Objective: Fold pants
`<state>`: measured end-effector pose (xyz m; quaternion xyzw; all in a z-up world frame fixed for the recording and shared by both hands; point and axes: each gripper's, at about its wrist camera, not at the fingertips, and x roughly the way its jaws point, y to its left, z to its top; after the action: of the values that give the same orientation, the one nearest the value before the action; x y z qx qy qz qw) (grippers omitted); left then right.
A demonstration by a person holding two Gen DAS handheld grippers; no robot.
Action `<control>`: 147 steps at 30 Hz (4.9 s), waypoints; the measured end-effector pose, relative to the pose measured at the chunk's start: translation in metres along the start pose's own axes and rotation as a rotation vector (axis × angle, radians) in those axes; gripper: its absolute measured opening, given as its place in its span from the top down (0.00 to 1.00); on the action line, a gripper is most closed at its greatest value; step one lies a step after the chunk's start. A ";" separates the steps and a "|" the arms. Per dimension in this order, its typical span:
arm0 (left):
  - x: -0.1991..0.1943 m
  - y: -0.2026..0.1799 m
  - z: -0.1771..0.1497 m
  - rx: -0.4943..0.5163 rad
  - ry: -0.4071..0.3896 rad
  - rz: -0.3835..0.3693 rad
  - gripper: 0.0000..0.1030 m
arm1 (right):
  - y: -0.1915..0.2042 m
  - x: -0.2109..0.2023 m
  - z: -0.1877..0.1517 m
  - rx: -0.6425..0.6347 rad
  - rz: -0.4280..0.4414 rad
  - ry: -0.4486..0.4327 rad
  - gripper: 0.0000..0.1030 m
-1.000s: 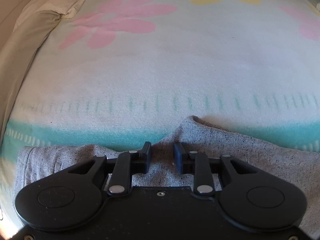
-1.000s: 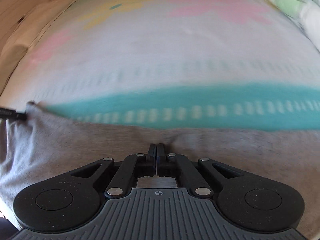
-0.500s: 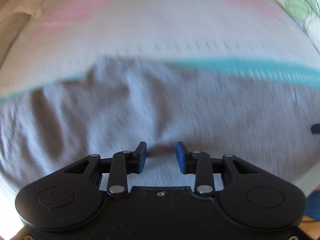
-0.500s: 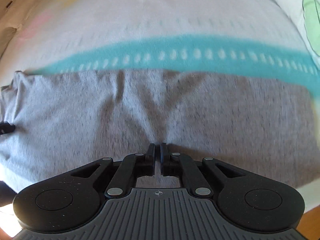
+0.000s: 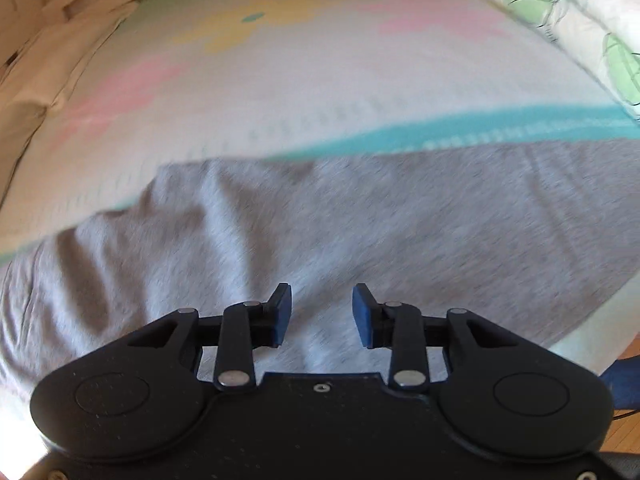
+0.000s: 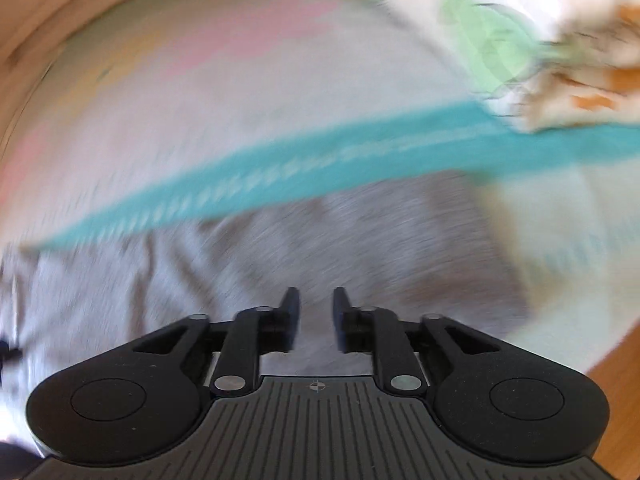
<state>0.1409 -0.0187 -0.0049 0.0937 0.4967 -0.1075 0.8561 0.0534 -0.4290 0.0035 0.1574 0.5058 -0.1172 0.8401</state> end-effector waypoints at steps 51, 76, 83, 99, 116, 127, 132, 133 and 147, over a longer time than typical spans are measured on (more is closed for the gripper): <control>0.038 -0.128 0.086 0.090 0.059 -0.103 0.53 | -0.093 -0.010 -0.010 0.419 0.084 -0.152 0.89; 0.038 -0.166 0.045 0.063 0.173 -0.122 0.53 | -0.078 -0.026 0.000 0.330 0.150 -0.214 0.89; 0.029 -0.161 0.034 0.101 0.167 -0.165 0.53 | -0.056 -0.033 0.001 0.297 0.116 -0.237 0.89; 0.035 0.045 0.064 -0.240 0.132 -0.027 0.53 | 0.211 -0.050 -0.042 -0.304 0.441 -0.253 0.89; 0.021 0.116 0.020 -0.373 0.078 0.011 0.54 | 0.323 0.003 -0.122 -0.647 0.602 -0.014 0.78; 0.006 0.067 0.022 -0.207 0.036 -0.064 0.53 | 0.213 0.016 -0.050 -0.333 0.369 -0.057 0.85; 0.018 0.045 -0.004 -0.153 0.133 -0.081 0.52 | 0.183 0.056 -0.037 -0.185 0.230 0.021 0.90; 0.018 0.041 -0.010 -0.146 0.150 -0.067 0.50 | 0.179 0.062 -0.037 -0.179 0.183 0.038 0.91; -0.025 0.127 -0.024 -0.347 0.009 0.094 0.45 | 0.230 0.033 -0.056 -0.250 0.342 -0.032 0.95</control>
<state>0.1440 0.1114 0.0114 -0.0316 0.5066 0.0205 0.8614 0.1044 -0.1965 -0.0166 0.1335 0.4689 0.0884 0.8686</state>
